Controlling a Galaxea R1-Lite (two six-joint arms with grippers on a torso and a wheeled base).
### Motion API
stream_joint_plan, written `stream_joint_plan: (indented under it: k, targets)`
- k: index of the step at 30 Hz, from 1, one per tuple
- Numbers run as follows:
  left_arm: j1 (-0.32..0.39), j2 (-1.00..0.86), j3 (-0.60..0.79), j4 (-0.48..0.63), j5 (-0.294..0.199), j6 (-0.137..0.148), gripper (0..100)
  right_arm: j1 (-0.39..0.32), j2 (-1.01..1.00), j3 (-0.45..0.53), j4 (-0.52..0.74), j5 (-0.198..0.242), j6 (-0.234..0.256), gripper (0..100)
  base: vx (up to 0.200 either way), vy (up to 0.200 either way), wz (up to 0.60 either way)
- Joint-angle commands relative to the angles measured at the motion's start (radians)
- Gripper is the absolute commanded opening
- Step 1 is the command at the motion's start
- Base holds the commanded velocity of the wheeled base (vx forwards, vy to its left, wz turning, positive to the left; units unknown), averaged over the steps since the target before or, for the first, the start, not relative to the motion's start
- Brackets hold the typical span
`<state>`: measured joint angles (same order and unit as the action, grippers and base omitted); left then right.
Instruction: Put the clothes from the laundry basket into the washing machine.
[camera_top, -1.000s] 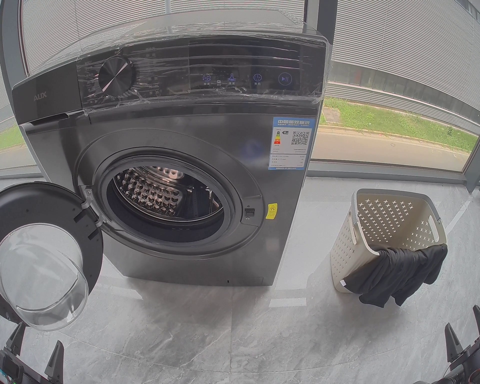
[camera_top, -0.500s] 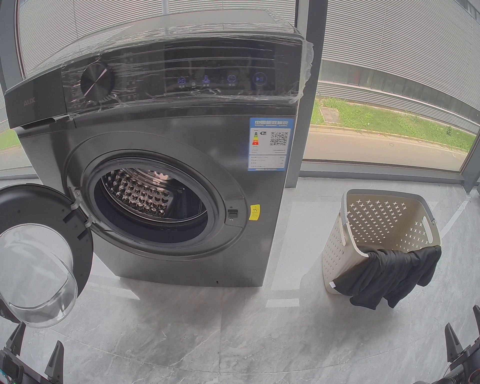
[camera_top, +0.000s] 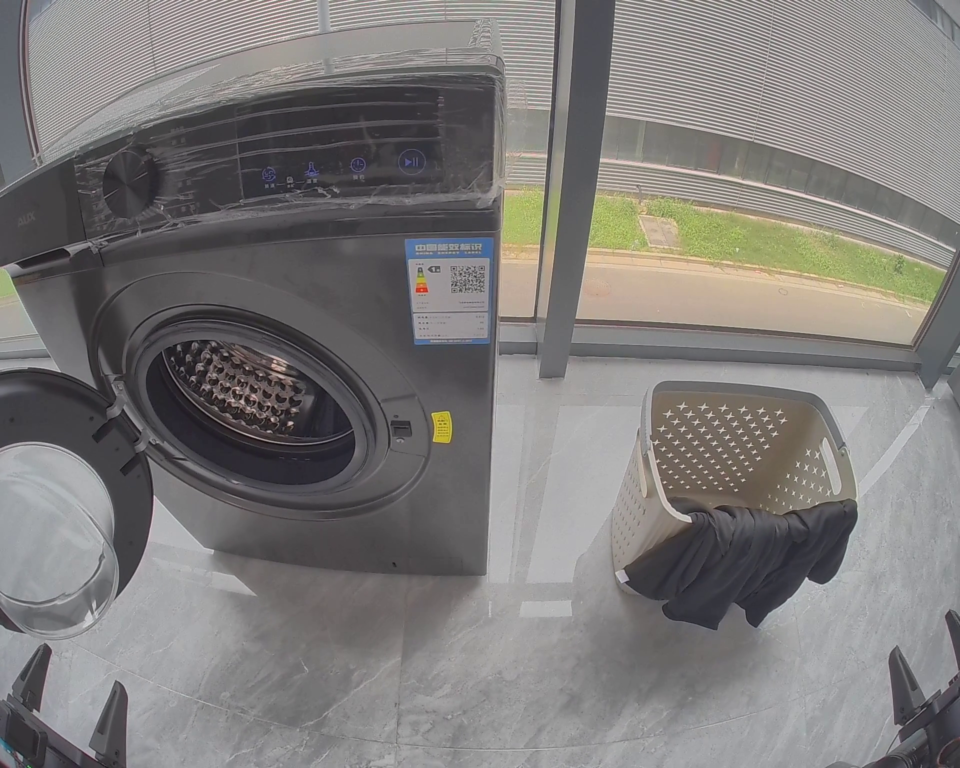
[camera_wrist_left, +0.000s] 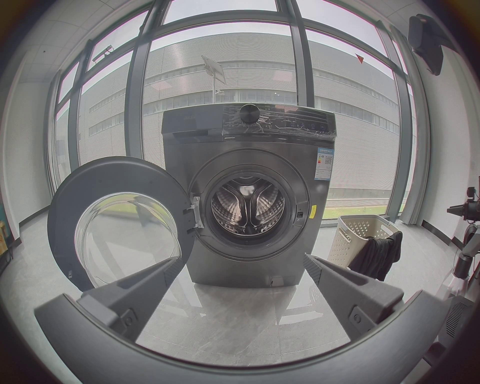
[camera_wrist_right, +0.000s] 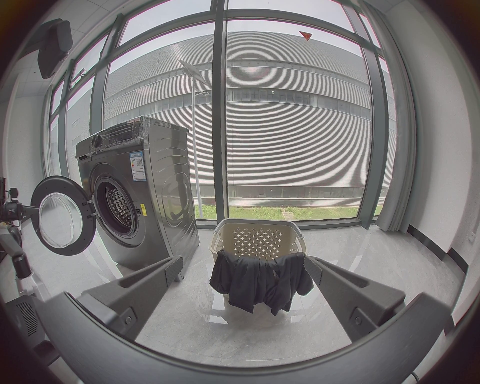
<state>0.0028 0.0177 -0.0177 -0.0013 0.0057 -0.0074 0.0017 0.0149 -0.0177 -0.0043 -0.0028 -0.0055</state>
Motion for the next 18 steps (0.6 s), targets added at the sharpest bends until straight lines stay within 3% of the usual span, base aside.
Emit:
stream_joint_plan:
  k: [1, 7, 18]
  targets:
    - [0.000, -0.016, 0.016, 0.000, 0.000, 0.000, 100, 0.000, -0.012, 0.018, 0.000, 0.001, -0.001, 100, 0.000, 0.000, 0.00]
    - [0.000, -0.016, 0.018, 0.000, 0.000, 0.000, 100, 0.000, -0.012, 0.018, 0.000, 0.001, 0.001, 100, 0.000, 0.000, -0.60]
    - [0.000, -0.016, 0.016, 0.001, 0.000, 0.000, 100, 0.000, -0.012, 0.018, 0.000, 0.001, 0.001, 100, 0.000, 0.000, 0.00]
